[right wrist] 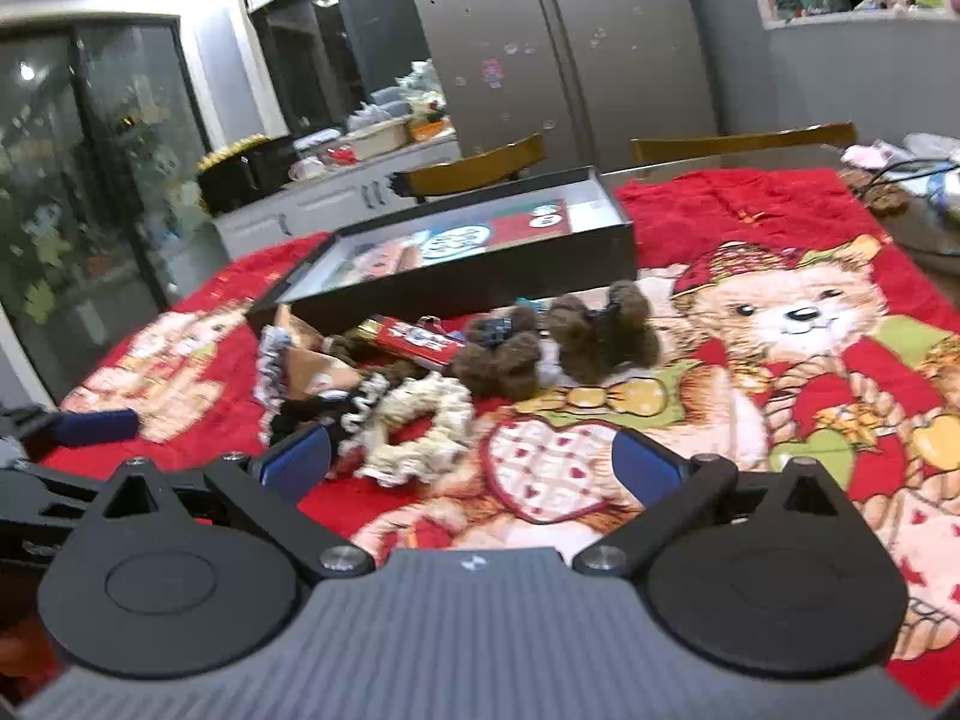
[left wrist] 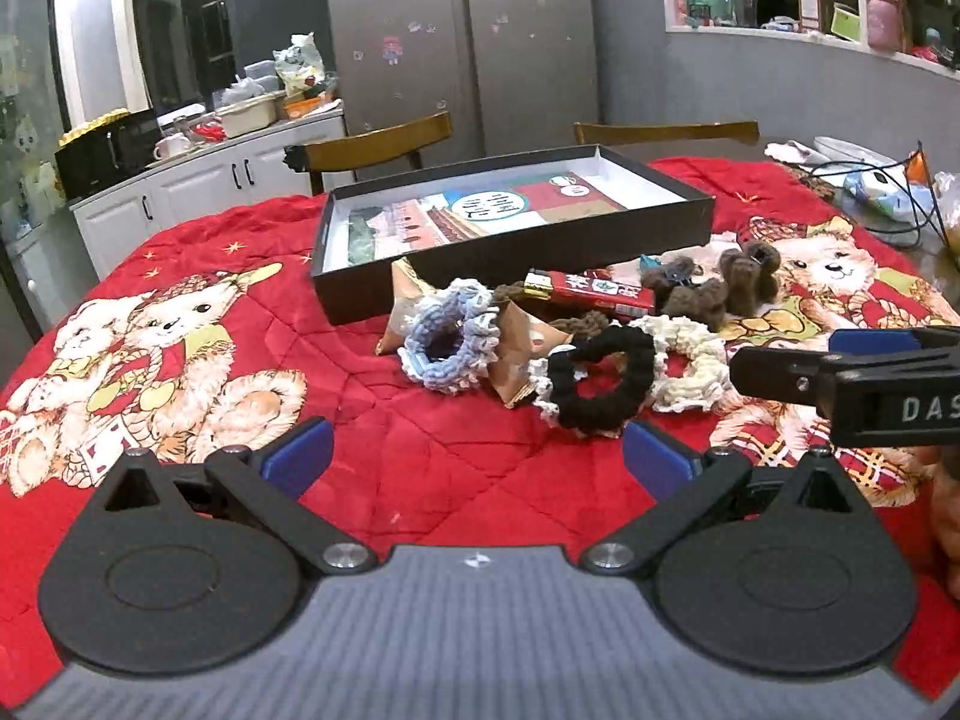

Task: Organize objects
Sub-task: 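Move the left gripper toward the black scrunchie and open it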

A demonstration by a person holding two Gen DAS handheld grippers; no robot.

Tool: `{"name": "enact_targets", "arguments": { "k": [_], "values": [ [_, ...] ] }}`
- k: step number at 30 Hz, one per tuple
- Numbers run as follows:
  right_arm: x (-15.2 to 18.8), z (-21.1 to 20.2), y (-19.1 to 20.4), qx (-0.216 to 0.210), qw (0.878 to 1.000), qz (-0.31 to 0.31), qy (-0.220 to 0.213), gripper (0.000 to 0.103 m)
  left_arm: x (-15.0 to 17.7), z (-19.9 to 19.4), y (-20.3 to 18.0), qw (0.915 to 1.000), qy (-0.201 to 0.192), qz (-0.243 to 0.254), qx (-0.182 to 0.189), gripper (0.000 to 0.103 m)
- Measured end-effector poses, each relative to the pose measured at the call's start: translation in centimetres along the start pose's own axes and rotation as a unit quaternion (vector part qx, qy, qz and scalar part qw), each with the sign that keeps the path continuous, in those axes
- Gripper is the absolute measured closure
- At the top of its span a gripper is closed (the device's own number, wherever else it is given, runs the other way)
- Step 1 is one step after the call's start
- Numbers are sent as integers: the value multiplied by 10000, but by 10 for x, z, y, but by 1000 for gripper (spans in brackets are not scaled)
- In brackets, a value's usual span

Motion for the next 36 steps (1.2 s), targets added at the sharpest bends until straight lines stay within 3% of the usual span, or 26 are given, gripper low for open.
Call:
{"name": "enact_targets", "arguments": {
  "k": [7, 17, 25, 36],
  "values": [
    [-9, 1, 5, 6, 10000, -66, 54, 0, -5, 2, -13, 9997, -66, 215, 106, 0],
    [-15, 3, 4, -6, 10000, -24, 29, 0, -10, 11, -18, 9996, -59, 23, 263, 0],
    [-12, 4, 1, -47, 9997, 212, 149, 7, -11, 11, -19, 9991, -183, -73, 366, 0],
    [-18, 9, 2, 98, 9997, 55, 220, 10, -8, 21, -15, 9988, 31, -471, 116, 4]
  ]
}}
Point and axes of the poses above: each gripper's, at about its wrist camera, not at the fingertips, and z roughly the way its jaws point, y to its left, x to its underside, the point moved 4 cm from there along z, roughly the way its jaws point, and after that the axes turned 10 degrees about -y, right-handed, at the moved point
